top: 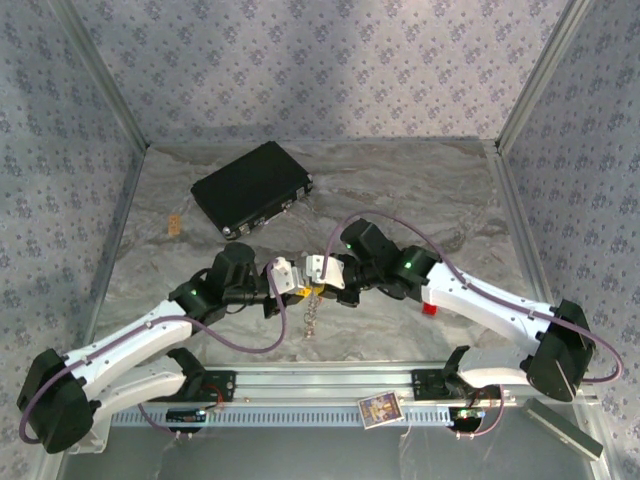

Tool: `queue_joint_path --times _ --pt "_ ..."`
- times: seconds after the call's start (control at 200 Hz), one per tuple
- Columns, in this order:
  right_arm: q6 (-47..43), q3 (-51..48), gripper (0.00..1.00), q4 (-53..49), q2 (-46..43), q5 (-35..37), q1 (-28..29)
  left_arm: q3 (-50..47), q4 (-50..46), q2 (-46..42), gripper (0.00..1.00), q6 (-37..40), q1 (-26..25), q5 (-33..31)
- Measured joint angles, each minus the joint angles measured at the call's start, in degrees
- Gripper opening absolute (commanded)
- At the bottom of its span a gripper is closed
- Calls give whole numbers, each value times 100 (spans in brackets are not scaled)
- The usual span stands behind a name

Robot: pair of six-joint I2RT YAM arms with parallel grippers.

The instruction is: Put the keys on the keyring

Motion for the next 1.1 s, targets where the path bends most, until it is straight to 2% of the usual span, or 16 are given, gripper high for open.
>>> queue_joint_path --times 0.055,0.11,0.345,0.62,0.835,0.999,1.044,1.099 --pt "59 -92 23 103 -61 -85 -55 -72 149 -22 0 -72 0 22" --pt "136 -238 26 278 -168 -256 -142 -166 348 -44 0 -160 -4 37" --pt "636 -1185 27 1279 -793 -876 -573 -743 1134 -107 0 -557 -4 101" --pt "1043 -1718 27 2116 -857 -1108 -592 -966 1827 -107 0 -793 -4 240" --pt "1121 -1731 18 2433 -748 -1196 -592 -1005 2059 -107 0 -879 -4 358" --pt "1139 -1731 0 2470 -717 -1257 -592 -1019 2090 -107 0 -894 2 382" --pt "1169 -1731 0 2448 -713 -1285 -595 -1019 2087 -107 0 -896 0 380" --pt "1152 -1729 0 2439 -706 -1303 -595 -1021 2079 -107 10 -894 0 374"
